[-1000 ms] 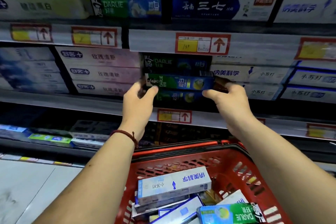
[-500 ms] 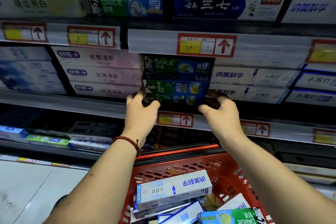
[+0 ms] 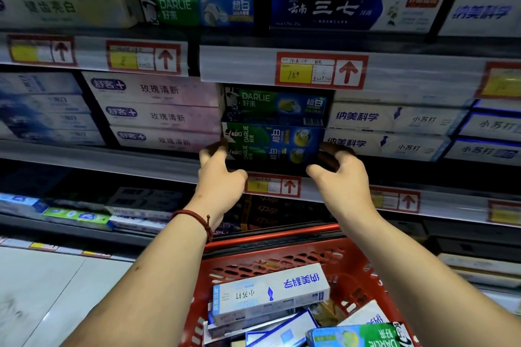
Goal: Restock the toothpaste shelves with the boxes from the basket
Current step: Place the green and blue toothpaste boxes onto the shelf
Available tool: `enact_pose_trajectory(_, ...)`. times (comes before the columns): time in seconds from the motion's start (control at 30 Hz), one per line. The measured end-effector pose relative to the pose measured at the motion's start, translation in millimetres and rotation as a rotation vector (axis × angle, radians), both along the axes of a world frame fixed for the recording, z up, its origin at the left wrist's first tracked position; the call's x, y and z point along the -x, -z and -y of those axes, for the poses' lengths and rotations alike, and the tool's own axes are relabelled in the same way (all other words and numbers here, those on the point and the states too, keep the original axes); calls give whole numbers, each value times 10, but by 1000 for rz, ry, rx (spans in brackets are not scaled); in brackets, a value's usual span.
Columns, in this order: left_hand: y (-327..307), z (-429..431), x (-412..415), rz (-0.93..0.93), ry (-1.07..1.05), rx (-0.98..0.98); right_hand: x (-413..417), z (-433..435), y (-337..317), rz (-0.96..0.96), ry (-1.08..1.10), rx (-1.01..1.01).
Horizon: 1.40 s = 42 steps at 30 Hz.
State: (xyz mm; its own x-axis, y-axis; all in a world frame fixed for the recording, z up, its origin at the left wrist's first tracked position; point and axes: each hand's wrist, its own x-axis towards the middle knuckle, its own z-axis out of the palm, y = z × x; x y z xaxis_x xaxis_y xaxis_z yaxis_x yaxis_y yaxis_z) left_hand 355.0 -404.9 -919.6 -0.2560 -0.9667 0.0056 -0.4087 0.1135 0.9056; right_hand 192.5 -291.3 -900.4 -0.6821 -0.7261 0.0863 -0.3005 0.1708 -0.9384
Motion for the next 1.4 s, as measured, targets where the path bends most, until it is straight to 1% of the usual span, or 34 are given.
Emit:
enact_pose_trajectory(0.3, 56, 6, -8, -33, 6, -13, -1, -4, 17, -5, 4, -11)
enact_pose_trajectory(0.67, 19, -30, 9, 43, 0, -35, -11, -53, 19, -34, -33, -16)
enact_pose_trajectory(0.87, 45, -56, 41, 56, -25, -5, 14, -45, 104, -127, -49, -36)
enact_pose_trajectory(0.97, 70, -53, 53, 66, -35, 3, -8, -21, 137, -139, -54, -30)
enact_pose_trajectory(1.1, 77, -33, 54, 46, -34, -9, -6, -2, 169, -116, -33, -19)
enact_pose_trajectory(1.2, 69, -22, 51, 67, -32, -10, 12, 6, 177, -106, -21, -9)
enact_pose_trajectory(1.3, 26, -46, 40, 88, -24, -8, 15, -23, 153, -149, -15, -19)
enact_pose_trajectory(1.4, -67, -129, 21, 145, 22, 27, 4, -105, 97, -248, -29, -50)
